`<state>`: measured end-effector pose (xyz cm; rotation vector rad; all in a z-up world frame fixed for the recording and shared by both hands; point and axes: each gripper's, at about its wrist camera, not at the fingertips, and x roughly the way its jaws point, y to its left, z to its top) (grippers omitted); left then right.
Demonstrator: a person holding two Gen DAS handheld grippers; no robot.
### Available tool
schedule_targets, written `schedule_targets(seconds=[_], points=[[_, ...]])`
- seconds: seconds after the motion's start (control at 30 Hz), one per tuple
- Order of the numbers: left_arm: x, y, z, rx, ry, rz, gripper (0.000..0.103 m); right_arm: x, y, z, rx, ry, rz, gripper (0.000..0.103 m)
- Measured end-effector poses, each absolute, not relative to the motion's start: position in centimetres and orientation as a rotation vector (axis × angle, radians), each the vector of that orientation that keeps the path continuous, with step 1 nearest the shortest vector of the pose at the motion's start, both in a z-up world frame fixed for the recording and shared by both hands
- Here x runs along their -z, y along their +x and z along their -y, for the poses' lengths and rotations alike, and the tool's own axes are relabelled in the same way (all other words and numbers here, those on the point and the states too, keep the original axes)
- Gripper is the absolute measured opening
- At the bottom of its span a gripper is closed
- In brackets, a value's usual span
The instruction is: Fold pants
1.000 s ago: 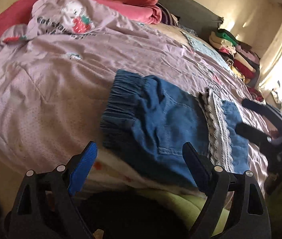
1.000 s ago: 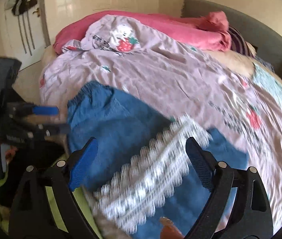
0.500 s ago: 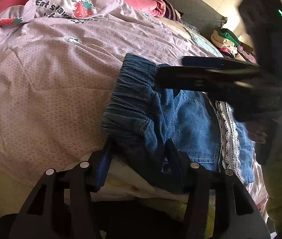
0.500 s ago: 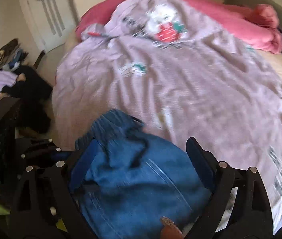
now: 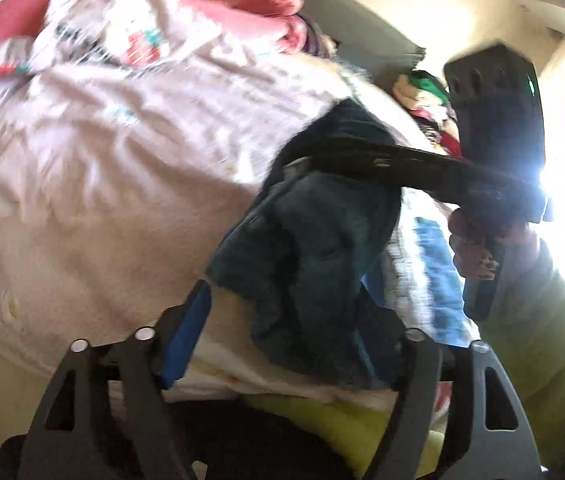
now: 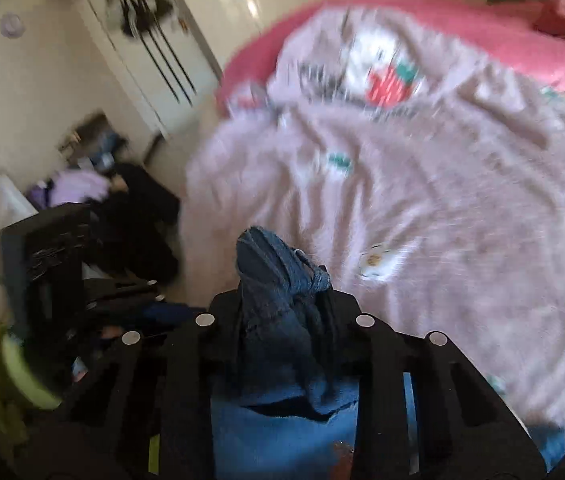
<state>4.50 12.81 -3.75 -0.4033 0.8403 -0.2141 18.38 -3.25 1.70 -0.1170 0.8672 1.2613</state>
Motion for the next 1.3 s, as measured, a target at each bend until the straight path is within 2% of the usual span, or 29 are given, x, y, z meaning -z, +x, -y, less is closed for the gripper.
schedule_targets(seconds=[0.1,0.2,0.27,0.33,0.37,0.43,0.6,0.7,0.87,1.03,1.07,1.1,1.13,1.17,1.3], points=[[2.4,4.5,-10.6,0.275,-0.381,-0.823,0.086,-4.0,17.6,8.5,-1.266,-0.043,-0.787,0.023],[1.9,5.3,-7.2,0.352,-0.337,-0.82,0.089,-5.1,16.7,12.5,-1.255,-0.028,-0.736,0.023],[2.3,6.1,-5.3,0.414,-0.338,-0.838,0.089,-5.2,16.3,15.1,-1.233,-0.027,-0.712,0.032],[2.9,6.7,-3.1,0.496,-0.37,-0.865,0.089,-5.1,16.2,18.7,-1.174,0.02,-0.693,0.035],[3.2,6.8,-2.2,0.535,-0.382,-0.877,0.089,-4.8,16.5,20.3,-1.132,0.057,-0.691,0.048],[3.8,6.6,0.0,0.585,-0.361,-0.903,0.089,-4.2,16.5,23.2,-1.028,0.128,-0.705,0.061],[4.3,5.7,3.3,0.654,-0.311,-0.928,0.09,-1.4,13.0,24.4,-0.879,0.054,-0.781,0.062],[4.2,5.6,4.1,0.62,-0.253,-0.926,0.091,0.1,11.5,22.4,-0.823,-0.016,-0.849,0.07],[3.5,4.8,3.5,0.565,-0.205,-0.903,0.091,1.4,12.6,22.2,-0.755,0.082,-0.926,0.072],[4.2,5.7,3.4,0.53,-0.186,-0.906,0.09,3.3,14.4,22.3,-0.751,0.149,-1.052,0.072],[4.6,6.0,3.8,0.521,-0.176,-0.912,0.089,3.8,14.5,22.1,-0.773,0.165,-1.066,0.062],[5.0,6.3,4.1,0.513,-0.168,-0.92,0.086,4.2,14.7,21.7,-0.801,0.161,-1.072,0.047],[5.2,6.4,4.2,0.512,-0.171,-0.923,0.073,4.2,14.6,21.3,-0.803,0.134,-1.061,0.037],[5.2,6.5,4.3,0.519,-0.18,-0.925,0.066,3.8,14.6,21.0,-0.825,0.118,-1.042,0.028],[3.4,6.4,4.1,0.566,-0.238,-0.852,0.063,0.3,14.1,21.1,-0.872,0.1,-0.913,0.026]])
